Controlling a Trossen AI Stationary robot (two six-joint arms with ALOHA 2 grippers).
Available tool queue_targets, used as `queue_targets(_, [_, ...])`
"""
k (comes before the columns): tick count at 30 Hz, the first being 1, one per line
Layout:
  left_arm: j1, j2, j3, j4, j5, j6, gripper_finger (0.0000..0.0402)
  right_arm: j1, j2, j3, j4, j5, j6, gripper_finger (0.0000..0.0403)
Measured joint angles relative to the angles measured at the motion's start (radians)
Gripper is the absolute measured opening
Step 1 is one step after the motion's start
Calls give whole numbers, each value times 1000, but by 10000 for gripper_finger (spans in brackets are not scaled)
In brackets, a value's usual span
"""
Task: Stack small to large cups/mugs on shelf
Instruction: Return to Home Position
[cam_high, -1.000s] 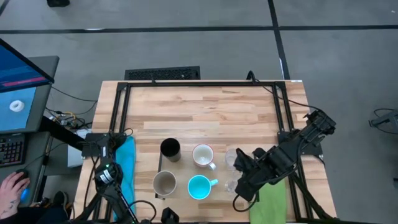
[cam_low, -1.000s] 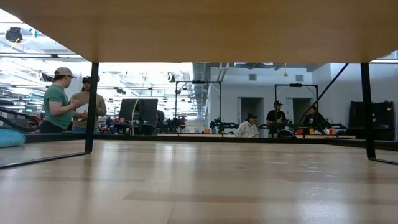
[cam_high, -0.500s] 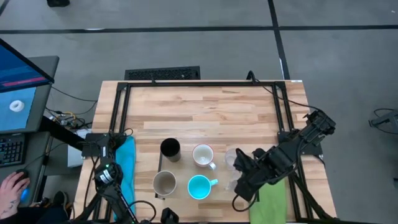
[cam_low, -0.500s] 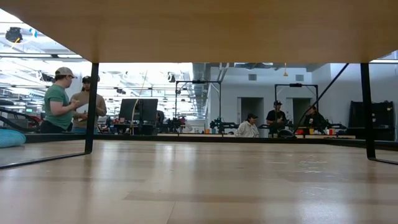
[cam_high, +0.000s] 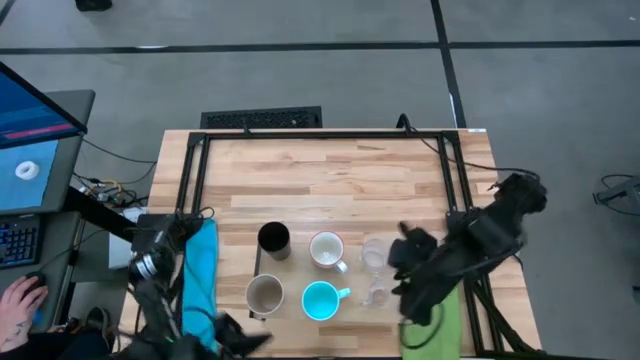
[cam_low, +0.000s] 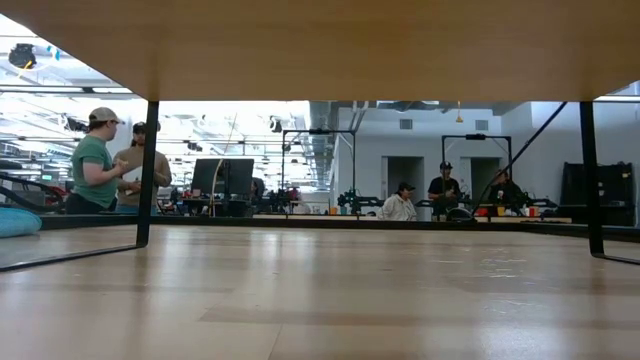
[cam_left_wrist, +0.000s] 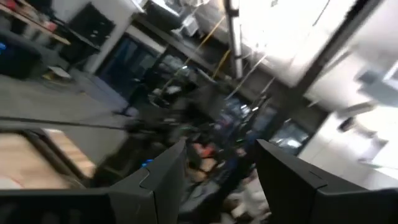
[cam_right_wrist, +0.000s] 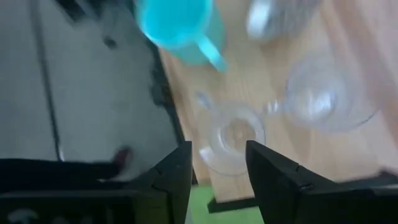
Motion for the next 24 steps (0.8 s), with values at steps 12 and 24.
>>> queue_targets(12, [-23,-424,-51,-242,-115,505,181,258,-318,137,-14,654,-241,151])
queue_targets(24, [-73,-970,-606,-468,-27,564,155,481,-592,-52,-107,1052,-349,154])
